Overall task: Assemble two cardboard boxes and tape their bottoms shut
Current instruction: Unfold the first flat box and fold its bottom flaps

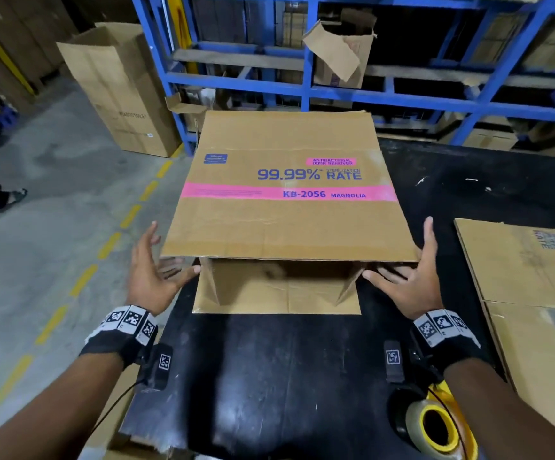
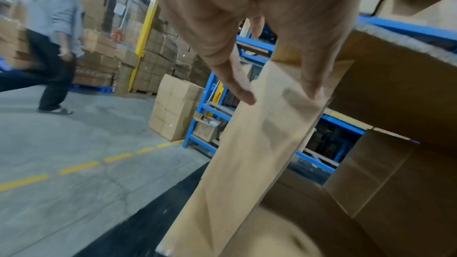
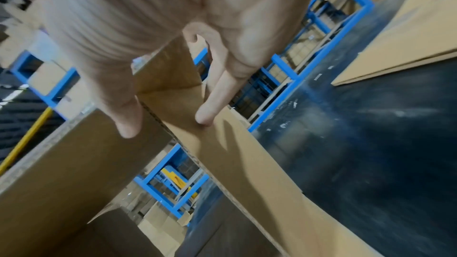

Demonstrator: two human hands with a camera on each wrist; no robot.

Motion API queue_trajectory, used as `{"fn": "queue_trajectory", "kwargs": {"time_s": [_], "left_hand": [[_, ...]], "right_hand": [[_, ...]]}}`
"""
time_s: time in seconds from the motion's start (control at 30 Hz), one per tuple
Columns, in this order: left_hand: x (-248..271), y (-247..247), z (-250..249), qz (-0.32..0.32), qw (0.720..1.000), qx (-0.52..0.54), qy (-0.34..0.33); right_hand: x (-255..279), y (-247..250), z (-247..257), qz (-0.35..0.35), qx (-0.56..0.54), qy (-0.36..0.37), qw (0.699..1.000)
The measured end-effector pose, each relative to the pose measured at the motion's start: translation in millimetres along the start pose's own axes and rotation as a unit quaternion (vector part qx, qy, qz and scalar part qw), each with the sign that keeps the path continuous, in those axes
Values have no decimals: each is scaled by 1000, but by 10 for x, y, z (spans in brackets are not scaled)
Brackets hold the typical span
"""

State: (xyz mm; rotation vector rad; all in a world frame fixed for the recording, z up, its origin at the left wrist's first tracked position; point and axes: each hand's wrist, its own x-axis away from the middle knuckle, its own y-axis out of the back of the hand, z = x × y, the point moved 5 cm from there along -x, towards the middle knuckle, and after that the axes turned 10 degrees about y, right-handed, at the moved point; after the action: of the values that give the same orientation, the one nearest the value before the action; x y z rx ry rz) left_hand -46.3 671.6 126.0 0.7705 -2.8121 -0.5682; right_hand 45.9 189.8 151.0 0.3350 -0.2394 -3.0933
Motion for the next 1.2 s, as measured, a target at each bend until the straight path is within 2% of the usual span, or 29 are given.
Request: {"fn": "queue_trajectory", "kwargs": {"time_s": [0.07, 0.13, 0.23, 0.3, 0.4, 0.5, 0.53, 0.6, 0.67, 0.73, 0.9, 0.97, 1.07, 1.13, 1.2], "left_hand": [[97, -80, 218, -10, 999, -38, 34], [169, -183, 510, -3, 992, -106, 71], [262, -375, 835, 27, 975, -186, 119], [285, -518, 947, 48, 961, -237, 137], [226, -726, 1068, 58, 921, -355, 149], [129, -966, 1238, 93, 912, -375, 139], [93, -1025, 1324, 112, 901, -395, 143], [50, -1078, 1413, 133, 878, -436, 149], [10, -1090, 1461, 137, 865, -463, 138], [29, -1059, 1472, 148, 864, -461, 140], [-3, -949, 1411, 120, 860, -475, 144], [-51, -944, 1336, 103, 851, -497, 135], [-101, -969, 1251, 108, 844, -507, 141], [-112, -995, 1250, 116, 850, -493, 146], [-87, -1027, 1240, 104, 844, -505, 149]], "right_hand": [[101, 25, -232, -4, 2, -27, 1000], [206, 19, -554, 31, 87, -59, 994], [299, -26, -998, 87, 263, -85, 957], [296, -85, -1205, 86, 318, -97, 939], [183, -247, -1450, 94, 335, -122, 930], [74, -402, -1668, 95, 283, -155, 942], [64, -456, -1697, 99, 277, -166, 941], [81, -537, -1796, 123, 296, -201, 926], [56, -581, -1849, 91, 285, -222, 928], [-7, -613, -1862, 56, 301, -224, 925], [43, -629, -2010, 82, 457, -235, 854], [68, -622, -1995, 99, 459, -205, 859], [89, -590, -2063, 98, 396, -220, 886], [92, -562, -2021, 49, 357, -204, 910], [110, -505, -1996, -8, 291, -228, 929]]}}
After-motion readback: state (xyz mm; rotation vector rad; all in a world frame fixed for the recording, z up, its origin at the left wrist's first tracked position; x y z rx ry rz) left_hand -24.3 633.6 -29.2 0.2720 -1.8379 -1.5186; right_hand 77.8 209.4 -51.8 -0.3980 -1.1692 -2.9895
